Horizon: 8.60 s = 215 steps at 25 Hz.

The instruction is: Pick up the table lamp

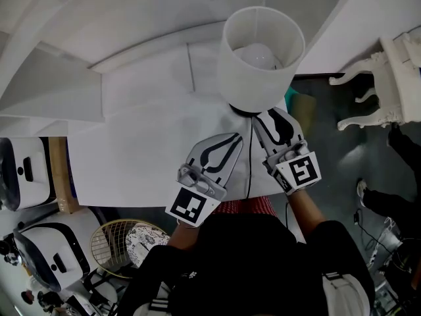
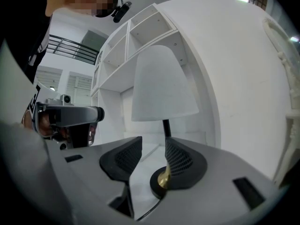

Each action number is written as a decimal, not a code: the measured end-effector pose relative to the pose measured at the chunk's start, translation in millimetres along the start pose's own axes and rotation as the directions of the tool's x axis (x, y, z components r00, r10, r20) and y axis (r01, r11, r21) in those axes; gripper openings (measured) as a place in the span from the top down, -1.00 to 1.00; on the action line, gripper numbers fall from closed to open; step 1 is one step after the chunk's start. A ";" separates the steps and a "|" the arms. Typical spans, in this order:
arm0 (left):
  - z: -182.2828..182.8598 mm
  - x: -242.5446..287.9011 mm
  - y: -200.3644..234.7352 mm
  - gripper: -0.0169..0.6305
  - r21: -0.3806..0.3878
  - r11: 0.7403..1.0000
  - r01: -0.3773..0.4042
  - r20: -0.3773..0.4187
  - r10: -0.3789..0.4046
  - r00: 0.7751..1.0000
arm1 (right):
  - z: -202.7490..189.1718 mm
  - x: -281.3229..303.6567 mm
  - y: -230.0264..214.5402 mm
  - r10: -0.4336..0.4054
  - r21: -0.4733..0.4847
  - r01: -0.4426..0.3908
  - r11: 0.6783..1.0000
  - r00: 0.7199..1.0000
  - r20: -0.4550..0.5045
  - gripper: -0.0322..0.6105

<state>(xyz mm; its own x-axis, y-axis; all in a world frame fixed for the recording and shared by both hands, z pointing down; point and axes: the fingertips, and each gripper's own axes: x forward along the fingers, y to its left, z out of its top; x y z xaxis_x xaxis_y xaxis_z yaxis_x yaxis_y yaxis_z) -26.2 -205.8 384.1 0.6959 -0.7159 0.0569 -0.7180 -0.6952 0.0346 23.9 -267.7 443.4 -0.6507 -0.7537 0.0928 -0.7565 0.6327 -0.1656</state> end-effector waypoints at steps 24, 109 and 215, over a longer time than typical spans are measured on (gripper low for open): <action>-9.0 -26.1 31.4 0.91 -0.020 0.996 -0.090 -0.032 0.089 0.995 | -28.0 50.4 -19.0 -0.018 -0.075 0.018 0.997 1.000 0.004 0.34; -76.2 27.1 59.2 0.68 0.157 0.983 0.092 -0.072 -0.082 0.994 | -36.4 106.7 -30.7 0.013 -0.139 -0.016 0.990 1.000 -0.020 0.73; -124.6 116.5 43.5 0.58 0.058 0.954 0.293 -0.249 -0.271 0.930 | -6.7 82.2 3.8 0.188 -0.192 -0.180 0.965 0.982 0.022 0.77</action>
<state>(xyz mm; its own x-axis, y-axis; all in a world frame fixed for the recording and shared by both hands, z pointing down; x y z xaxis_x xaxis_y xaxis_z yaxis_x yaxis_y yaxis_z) 21.8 -311.3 516.6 0.8379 -0.4614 0.2917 -0.4802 -0.8771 -0.0083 -32.9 -326.0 457.1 -0.7795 -0.6253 0.0382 -0.6253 0.7803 0.0121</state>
